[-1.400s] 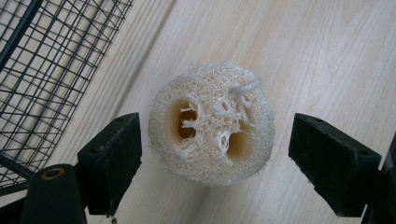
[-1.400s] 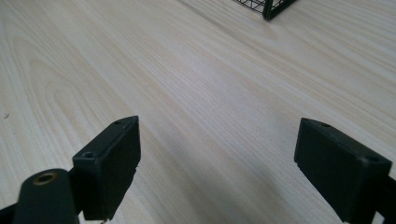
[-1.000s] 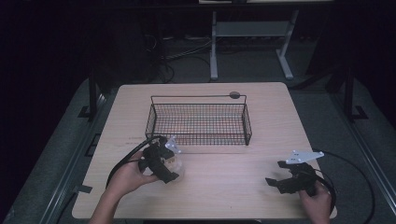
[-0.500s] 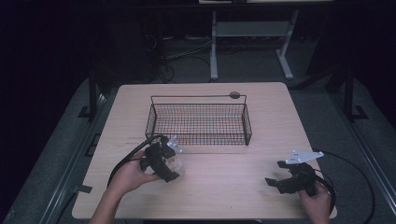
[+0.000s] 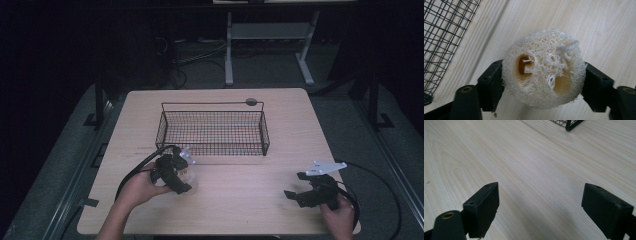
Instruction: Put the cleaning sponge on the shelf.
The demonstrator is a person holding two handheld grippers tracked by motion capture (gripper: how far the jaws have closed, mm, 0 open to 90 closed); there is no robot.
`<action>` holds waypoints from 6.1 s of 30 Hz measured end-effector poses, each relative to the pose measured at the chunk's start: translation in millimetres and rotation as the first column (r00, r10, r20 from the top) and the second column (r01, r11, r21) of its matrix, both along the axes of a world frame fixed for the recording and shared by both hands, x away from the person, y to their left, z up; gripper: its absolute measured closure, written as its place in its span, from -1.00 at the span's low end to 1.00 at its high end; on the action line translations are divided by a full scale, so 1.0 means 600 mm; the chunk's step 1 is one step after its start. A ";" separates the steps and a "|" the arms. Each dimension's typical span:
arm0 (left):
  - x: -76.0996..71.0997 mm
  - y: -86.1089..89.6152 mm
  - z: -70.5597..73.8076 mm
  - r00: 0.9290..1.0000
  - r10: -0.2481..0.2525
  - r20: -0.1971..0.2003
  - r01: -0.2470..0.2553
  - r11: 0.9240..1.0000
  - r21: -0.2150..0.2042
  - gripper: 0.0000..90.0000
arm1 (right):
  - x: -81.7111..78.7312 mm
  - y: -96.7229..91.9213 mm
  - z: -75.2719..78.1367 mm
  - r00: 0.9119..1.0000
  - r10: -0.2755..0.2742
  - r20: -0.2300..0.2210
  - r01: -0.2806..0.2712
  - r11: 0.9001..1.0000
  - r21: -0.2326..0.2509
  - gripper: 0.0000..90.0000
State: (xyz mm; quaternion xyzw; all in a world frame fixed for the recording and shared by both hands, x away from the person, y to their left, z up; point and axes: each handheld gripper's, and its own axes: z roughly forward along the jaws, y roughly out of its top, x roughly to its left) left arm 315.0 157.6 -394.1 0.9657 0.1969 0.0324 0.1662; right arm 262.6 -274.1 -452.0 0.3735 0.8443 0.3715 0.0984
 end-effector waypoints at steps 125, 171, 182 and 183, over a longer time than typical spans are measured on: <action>0.146 -0.060 0.199 1.000 -0.003 0.021 0.004 0.999 -0.054 -0.35 | 0.006 0.017 -0.006 1.000 0.021 -0.021 -0.022 0.999 -0.032 -0.68; 0.260 -0.096 0.117 0.990 0.144 -0.001 -0.144 0.989 -0.027 -0.36 | 0.004 0.017 0.000 1.000 0.022 -0.003 -0.022 0.999 -0.025 -0.68; 0.273 -0.106 0.090 0.986 0.164 0.000 -0.164 0.986 0.004 -0.35 | 0.002 0.017 0.002 1.000 0.020 -0.002 -0.020 1.000 -0.022 -0.68; 0.274 -0.106 0.089 0.986 0.166 0.002 -0.166 0.986 0.007 -0.35 | 0.002 0.017 0.003 1.000 0.018 -0.003 -0.019 1.000 -0.022 -0.69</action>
